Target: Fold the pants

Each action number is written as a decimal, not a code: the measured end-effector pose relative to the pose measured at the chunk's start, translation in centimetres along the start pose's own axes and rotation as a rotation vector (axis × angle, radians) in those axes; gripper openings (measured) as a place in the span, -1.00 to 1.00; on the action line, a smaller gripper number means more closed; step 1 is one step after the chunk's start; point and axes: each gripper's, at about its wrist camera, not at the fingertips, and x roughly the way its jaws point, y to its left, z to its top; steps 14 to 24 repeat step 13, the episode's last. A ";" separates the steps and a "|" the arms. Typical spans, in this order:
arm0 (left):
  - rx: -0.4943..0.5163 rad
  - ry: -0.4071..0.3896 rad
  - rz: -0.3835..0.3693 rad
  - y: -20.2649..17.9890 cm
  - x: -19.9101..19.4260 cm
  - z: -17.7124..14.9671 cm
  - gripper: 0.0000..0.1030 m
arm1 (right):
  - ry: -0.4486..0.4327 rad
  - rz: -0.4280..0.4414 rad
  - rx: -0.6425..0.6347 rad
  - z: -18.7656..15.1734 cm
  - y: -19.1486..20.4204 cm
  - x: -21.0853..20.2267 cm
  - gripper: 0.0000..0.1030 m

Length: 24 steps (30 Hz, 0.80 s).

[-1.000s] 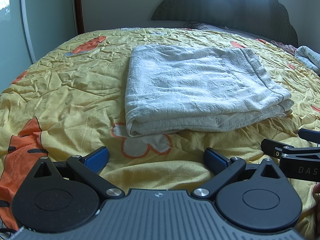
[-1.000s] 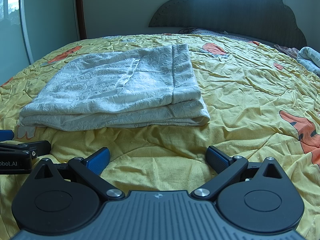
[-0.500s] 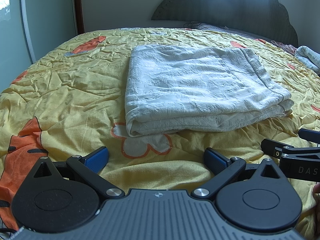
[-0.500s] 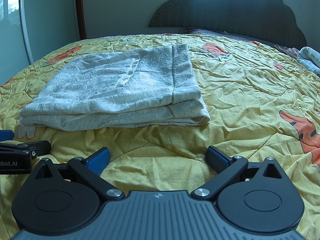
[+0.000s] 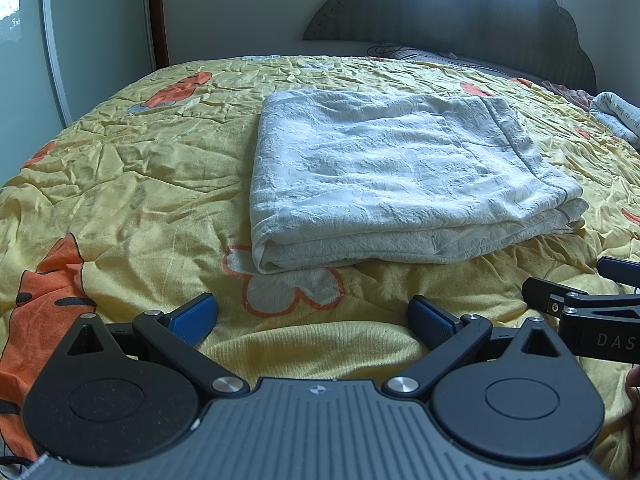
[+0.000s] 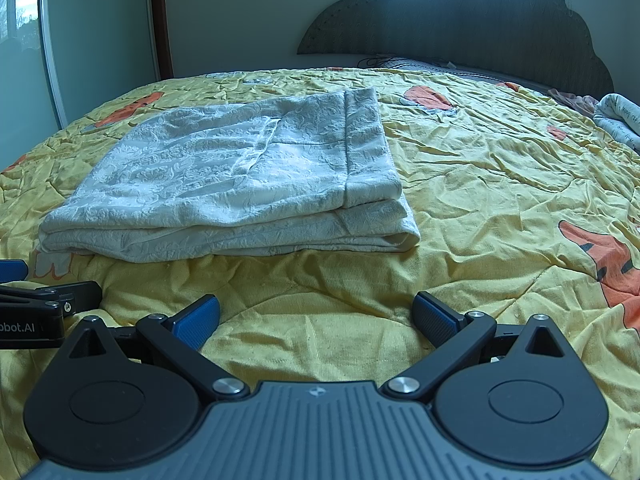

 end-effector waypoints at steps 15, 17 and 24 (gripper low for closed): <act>-0.026 -0.012 -0.007 0.7 0.0 0.2 0.96 | 0.000 0.000 0.000 0.0 0.0 0.0 1.00; -0.026 -0.012 -0.007 0.7 0.0 0.2 0.96 | 0.000 0.000 0.000 0.0 0.0 0.0 1.00; -0.026 -0.012 -0.007 0.7 0.0 0.2 0.96 | 0.000 0.000 0.000 0.0 0.0 0.0 1.00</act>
